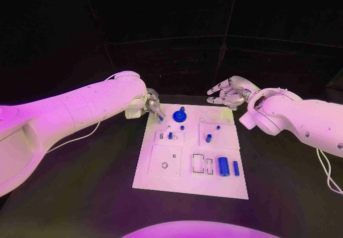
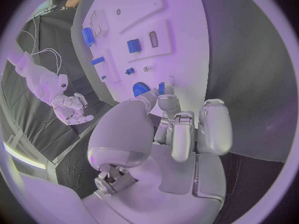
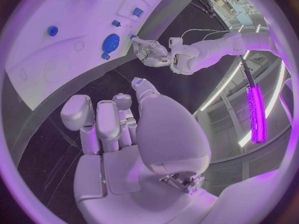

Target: Assemble the parts on the task board

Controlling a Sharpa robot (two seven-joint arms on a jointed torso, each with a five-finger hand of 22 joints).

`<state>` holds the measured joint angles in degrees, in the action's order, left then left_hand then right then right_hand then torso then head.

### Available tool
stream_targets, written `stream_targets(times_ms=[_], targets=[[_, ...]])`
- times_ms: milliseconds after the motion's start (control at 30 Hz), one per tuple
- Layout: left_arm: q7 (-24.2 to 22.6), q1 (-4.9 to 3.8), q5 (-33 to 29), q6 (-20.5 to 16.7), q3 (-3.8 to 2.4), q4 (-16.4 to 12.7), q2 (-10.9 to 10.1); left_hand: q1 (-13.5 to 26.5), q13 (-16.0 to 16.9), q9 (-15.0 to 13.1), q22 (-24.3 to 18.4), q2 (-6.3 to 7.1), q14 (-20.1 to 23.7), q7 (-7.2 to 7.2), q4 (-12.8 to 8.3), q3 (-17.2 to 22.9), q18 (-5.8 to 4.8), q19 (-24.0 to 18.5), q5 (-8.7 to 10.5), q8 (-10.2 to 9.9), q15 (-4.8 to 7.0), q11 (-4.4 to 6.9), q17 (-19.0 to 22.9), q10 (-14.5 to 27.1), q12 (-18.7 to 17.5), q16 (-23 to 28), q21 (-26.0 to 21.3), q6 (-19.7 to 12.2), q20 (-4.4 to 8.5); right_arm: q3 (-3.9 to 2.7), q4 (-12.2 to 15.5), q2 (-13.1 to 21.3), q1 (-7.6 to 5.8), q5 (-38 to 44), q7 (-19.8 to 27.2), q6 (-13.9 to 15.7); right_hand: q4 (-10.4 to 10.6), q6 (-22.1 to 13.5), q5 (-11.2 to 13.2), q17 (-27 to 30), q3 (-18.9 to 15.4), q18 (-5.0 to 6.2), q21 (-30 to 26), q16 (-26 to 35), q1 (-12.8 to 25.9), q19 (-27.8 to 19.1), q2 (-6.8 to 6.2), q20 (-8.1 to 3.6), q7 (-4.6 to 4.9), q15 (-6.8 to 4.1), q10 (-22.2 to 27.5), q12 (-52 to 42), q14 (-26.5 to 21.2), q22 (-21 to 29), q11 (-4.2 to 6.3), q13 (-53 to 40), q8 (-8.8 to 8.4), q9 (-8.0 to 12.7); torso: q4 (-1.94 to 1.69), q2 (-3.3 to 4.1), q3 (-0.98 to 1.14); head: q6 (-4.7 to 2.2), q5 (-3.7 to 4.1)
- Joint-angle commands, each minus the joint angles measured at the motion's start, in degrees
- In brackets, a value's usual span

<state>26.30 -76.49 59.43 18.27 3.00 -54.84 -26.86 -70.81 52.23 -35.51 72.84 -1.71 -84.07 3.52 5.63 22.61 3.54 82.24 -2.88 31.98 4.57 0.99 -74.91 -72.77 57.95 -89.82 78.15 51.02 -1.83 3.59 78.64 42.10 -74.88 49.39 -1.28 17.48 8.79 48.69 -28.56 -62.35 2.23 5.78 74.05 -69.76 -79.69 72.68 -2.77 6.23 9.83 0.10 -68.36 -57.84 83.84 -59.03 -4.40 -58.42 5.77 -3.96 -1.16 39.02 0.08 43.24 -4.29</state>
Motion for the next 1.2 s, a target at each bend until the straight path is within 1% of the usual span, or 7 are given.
stream_targets(times_ms=[33,100,367,567,800,1067,1200], targets=[[-1.0,-0.13,-3.0,-5.8,-0.02,-2.8,-1.6,1.2,-0.2,-0.2,0.0,0.53,-5.9,-0.02,-7.2,8.9,0.46,-0.1,-0.46,0.6,-0.36,-0.10,-15.1,-0.4,0.0,-0.2,-0.3,-0.3,-0.24,-0.04,0.1,0.0,-0.12,0.0,0.0,-0.5,-0.1,-0.6,-0.2,0.0,0.4,0.52,-0.3,0.4,-0.5,0.0,0.12,-0.28,-0.02,-0.34,0.5,0.3,0.6,0.1,-0.02,0.0,0.32,0.0,-0.14,-0.07,-0.01,0.07,-0.37],[-1.1,-0.09,-3.3,-7.6,0.01,-5.2,-3.0,2.9,-0.6,-0.4,0.1,1.43,-5.9,-0.07,-7.8,11.6,0.46,-0.1,-0.47,1.3,-0.33,-0.07,-15.1,-0.6,-0.1,-0.2,-0.4,-0.4,-0.23,-0.03,0.1,0.0,-0.11,0.0,0.6,0.2,-0.1,-0.5,-0.3,0.0,0.4,0.53,-0.3,0.4,-0.6,0.0,0.14,-0.28,-0.02,-0.34,0.4,0.3,0.6,0.1,-0.02,0.0,0.33,0.0,-0.12,-0.04,-0.01,0.05,-0.48],[-1.3,0.86,-3.4,-12.8,0.24,-14.6,-9.0,3.7,-1.1,-0.6,0.4,2.13,-5.9,-0.20,-8.3,13.5,0.40,0.1,-0.53,1.9,-0.26,-0.01,-15.1,-0.6,-0.4,-0.2,-0.2,-0.4,-0.18,-0.03,0.0,0.1,-0.10,0.0,2.3,2.1,-0.1,-0.4,-0.6,0.1,0.8,0.54,-0.4,0.5,-1.0,0.0,0.34,-0.32,-0.07,-0.38,2.0,2.8,0.6,0.2,0.05,2.5,0.49,-0.1,-0.32,-0.21,-0.09,0.33,-0.53],[-1.5,1.67,-0.5,-13.6,1.43,-19.5,-12.1,3.9,-1.6,-0.6,0.5,2.56,-5.9,-0.25,-8.7,14.2,0.37,0.2,-0.54,2.2,-0.22,0.05,-15.1,-0.6,-0.7,-0.2,-0.1,-0.4,-0.15,-0.02,0.1,0.4,-0.08,0.0,2.8,2.5,-0.1,-0.3,-0.6,0.5,0.9,0.62,-0.7,0.9,-1.0,-0.2,0.34,-0.33,-0.07,-0.39,2.2,3.1,0.5,0.6,0.06,2.8,0.51,-0.1,-0.68,-0.49,-0.24,0.82,-0.35],[-2.1,3.19,2.7,-14.5,2.54,-22.2,-13.4,4.0,-1.8,-0.6,0.6,2.71,-5.9,-0.27,-8.9,14.6,0.35,0.2,-0.54,2.3,-0.20,0.08,-15.1,-0.6,-0.8,-0.2,-0.1,-0.3,-0.13,-0.02,0.2,0.7,-0.05,-0.1,4.0,4.9,-0.1,-0.2,-0.6,-0.3,1.1,0.50,-0.3,0.3,-1.2,0.1,0.37,-0.35,-0.11,-0.42,1.4,2.1,0.7,0.0,0.10,2.0,0.62,-0.1,-0.64,-0.45,-0.21,0.95,-0.32],[-2.4,4.21,4.2,-15.4,2.89,-23.8,-14.1,4.1,-1.8,-0.6,0.8,2.84,-5.9,-0.29,-9.0,14.9,0.33,0.3,-0.54,2.4,-0.18,0.10,-15.1,-0.8,-0.7,-0.2,0.0,-0.3,-0.12,-0.02,0.4,1.1,-0.03,-0.3,4.3,6.2,-0.2,0.1,-0.6,-1.0,1.3,0.36,0.1,-0.3,-1.3,0.6,0.39,-0.42,-0.18,-0.49,0.1,0.6,1.0,-0.7,0.17,0.8,0.81,-0.1,-0.60,-0.44,-0.09,1.12,-0.34],[-2.2,4.42,4.4,-15.5,2.93,-24.2,-14.2,4.1,-1.8,-0.6,0.8,2.85,-5.9,-0.29,-9.0,14.9,0.32,0.3,-0.53,2.4,-0.18,0.10,-15.1,-0.8,-0.7,-0.2,0.0,-0.3,-0.11,-0.02,0.4,1.2,-0.02,-0.3,4.1,6.4,-0.2,0.1,-0.6,-1.0,1.3,0.36,0.1,-0.3,-1.3,0.6,0.39,-0.42,-0.18,-0.49,0.1,0.6,1.0,-0.7,0.17,0.8,0.81,-0.1,-0.63,-0.42,-0.15,1.20,-0.30]])
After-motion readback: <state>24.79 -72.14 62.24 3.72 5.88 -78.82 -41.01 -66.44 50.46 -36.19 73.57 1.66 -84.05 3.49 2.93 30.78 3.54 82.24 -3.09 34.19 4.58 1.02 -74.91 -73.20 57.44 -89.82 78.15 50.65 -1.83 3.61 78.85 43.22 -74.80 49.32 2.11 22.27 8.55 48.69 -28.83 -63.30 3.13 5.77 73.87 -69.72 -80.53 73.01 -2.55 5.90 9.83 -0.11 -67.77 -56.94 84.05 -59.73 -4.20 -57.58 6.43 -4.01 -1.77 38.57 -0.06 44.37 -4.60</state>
